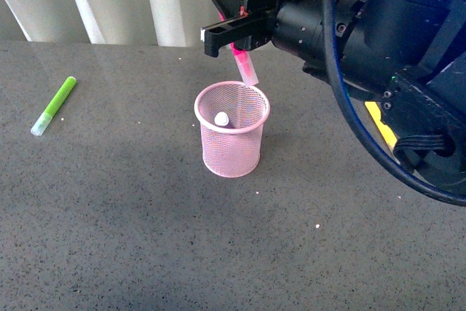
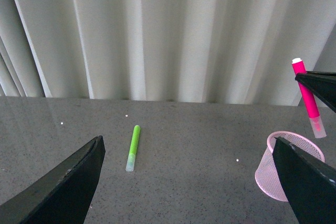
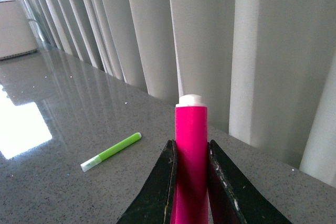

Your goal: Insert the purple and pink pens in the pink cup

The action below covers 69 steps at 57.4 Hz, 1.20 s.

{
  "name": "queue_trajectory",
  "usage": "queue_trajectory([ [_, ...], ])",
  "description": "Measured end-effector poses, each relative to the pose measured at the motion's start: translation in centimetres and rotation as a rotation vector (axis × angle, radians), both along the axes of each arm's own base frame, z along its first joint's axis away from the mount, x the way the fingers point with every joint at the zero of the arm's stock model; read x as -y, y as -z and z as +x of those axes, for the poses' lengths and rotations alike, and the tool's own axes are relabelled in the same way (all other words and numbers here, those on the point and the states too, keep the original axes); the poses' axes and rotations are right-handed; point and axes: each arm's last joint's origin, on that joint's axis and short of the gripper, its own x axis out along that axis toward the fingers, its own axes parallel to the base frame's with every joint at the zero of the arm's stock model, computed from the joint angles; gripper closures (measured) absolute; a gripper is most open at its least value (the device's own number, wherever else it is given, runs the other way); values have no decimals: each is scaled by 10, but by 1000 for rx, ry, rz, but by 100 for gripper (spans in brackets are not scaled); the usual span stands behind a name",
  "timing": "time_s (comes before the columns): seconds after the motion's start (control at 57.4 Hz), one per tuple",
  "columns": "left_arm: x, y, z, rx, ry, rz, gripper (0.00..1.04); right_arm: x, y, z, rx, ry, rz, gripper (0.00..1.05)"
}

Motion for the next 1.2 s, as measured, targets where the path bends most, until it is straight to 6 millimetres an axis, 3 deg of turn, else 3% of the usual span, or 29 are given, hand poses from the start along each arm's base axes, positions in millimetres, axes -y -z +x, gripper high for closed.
queue_trajectory([
  [0.471, 0, 0, 0, 0, 0, 0, 7, -3, 38, 6, -55, 7, -23, 93],
  [0.872, 0, 0, 0, 0, 0, 0, 7, 1, 48, 7, -69, 8, -29, 93],
  [1.203, 0, 0, 0, 0, 0, 0, 7, 9, 47, 10, -62, 19, -26, 33],
])
